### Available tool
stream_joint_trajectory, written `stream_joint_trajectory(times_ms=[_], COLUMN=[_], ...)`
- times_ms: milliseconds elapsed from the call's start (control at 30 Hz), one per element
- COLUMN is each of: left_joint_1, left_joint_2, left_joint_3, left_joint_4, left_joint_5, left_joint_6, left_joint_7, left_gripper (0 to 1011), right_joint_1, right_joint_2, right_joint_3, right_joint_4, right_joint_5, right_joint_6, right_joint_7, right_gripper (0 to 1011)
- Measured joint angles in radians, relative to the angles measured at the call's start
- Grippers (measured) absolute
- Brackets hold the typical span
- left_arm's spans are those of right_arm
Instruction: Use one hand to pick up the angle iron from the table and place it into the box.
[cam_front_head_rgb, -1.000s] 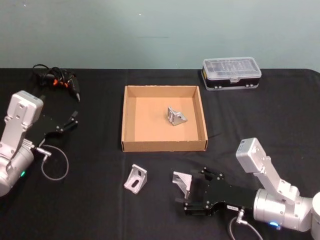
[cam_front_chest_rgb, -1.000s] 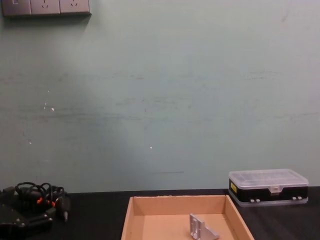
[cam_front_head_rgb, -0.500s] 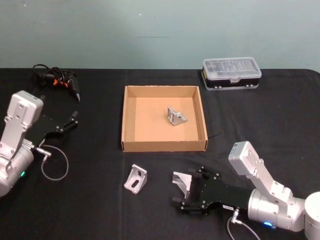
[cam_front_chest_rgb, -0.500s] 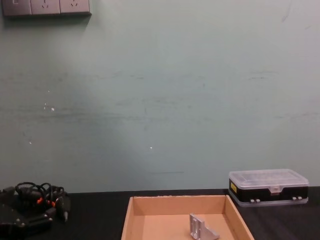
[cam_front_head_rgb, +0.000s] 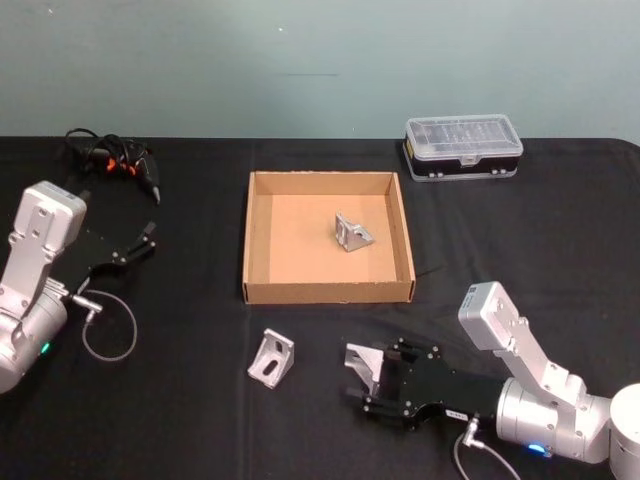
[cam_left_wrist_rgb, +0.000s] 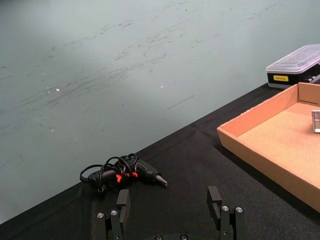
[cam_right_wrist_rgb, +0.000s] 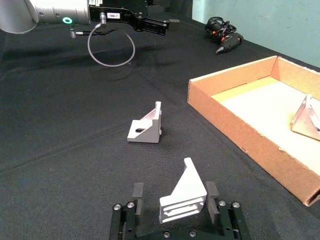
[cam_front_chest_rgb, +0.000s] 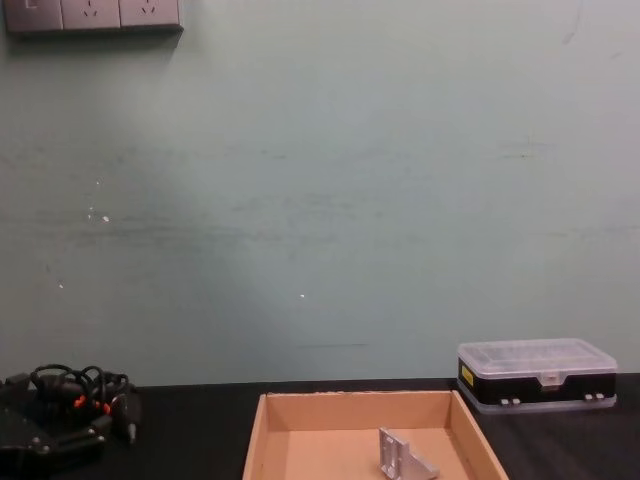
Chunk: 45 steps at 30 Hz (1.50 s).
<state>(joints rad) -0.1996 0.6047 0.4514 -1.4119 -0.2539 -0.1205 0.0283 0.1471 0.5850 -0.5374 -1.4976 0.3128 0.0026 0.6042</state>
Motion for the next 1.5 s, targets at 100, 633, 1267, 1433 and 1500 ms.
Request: stream_joint_trajectory(times_ms=[100,633,1267,1433,1500], left_joint_1=[0.0,0.0,0.0,0.0,0.0], left_joint_2=[0.0,0.0,0.0,0.0,0.0], left_joint_3=[0.0,0.0,0.0,0.0,0.0], left_joint_4=[0.0,0.0,0.0,0.0,0.0], left_joint_5=[0.0,0.0,0.0,0.0,0.0], left_joint_6=[0.0,0.0,0.0,0.0,0.0], left_joint_7=[0.0,0.0,0.0,0.0,0.0], left_gripper=[1012,1011,1011,1011,1011], right_joint_1=[0.0,-0.001,0.09,0.174,0.202], right_joint_2=[0.0,0.001,-0.03,-0.095,-0.117], right_joint_3=[0.0,0.001,0.018,-0.002,-0.01], right_joint_4=[0.0,-0.002,-0.101,-0.033,-0.004], right_joint_5=[0.0,0.002,0.028,0.021,0.015], right_joint_6=[0.0,0.001,0.071,0.108,0.117], right_joint_7=[0.0,0.001,0.0,-0.027,-0.032], right_gripper=[685,531,531,531,533])
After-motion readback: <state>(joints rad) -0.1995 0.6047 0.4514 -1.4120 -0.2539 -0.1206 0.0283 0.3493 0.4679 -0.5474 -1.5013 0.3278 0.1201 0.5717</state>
